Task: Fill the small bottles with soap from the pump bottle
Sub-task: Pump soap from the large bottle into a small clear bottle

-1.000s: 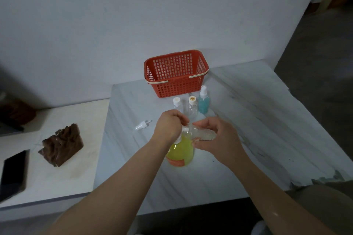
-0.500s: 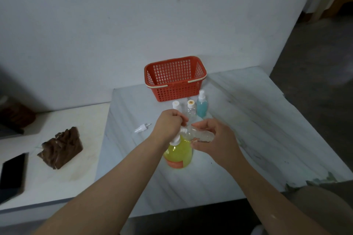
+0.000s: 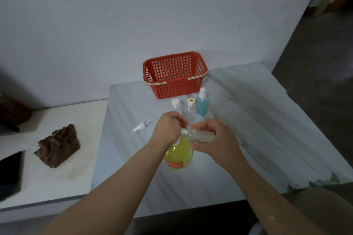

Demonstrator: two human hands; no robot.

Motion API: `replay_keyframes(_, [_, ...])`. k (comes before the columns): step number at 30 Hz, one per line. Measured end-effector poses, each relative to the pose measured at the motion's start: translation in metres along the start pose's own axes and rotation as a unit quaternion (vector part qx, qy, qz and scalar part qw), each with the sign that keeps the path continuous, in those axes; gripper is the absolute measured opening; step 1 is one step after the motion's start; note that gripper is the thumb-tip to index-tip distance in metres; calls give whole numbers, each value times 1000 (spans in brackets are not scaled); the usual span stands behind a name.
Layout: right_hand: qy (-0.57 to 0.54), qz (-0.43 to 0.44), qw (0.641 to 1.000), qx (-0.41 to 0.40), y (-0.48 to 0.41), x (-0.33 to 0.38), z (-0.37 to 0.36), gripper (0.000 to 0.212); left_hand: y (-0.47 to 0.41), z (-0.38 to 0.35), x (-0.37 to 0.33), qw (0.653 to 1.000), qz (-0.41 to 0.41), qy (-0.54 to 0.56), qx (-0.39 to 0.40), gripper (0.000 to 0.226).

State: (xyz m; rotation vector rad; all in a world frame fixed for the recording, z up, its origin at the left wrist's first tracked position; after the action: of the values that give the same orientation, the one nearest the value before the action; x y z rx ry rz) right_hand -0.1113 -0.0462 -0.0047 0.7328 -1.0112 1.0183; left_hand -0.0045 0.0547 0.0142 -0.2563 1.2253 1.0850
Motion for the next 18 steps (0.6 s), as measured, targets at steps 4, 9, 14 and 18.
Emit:
replay_keyframes(4, [2, 1, 1000, -5, 3, 3, 1, 45, 3, 1, -2, 1000, 5, 5, -5, 40])
replay_keyframes(9, [-5, 1, 1000, -14, 4, 4, 1, 44, 2, 2, -12, 1000, 2, 15, 5, 39])
replay_keyframes(14, [-3, 5, 1000, -16, 8, 5, -1, 41, 2, 6, -13, 1000, -8, 12, 16, 37])
replay_keyframes(18, [-5, 4, 1000, -11, 6, 5, -2, 41, 2, 8, -11, 1000, 2, 7, 8, 35])
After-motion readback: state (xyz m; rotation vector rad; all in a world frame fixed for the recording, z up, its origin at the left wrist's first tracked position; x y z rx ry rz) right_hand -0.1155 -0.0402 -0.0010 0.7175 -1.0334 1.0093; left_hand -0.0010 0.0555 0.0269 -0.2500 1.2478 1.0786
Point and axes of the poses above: each hand's wrist, its own y-axis away from the middle knuckle, its own z-axis out of the back of the hand, x = y × z, the point moved 2 cm from there along -y, towards the middle knuckle, and after that the axes turned 9 degrees about x, right-handed, at the moved point
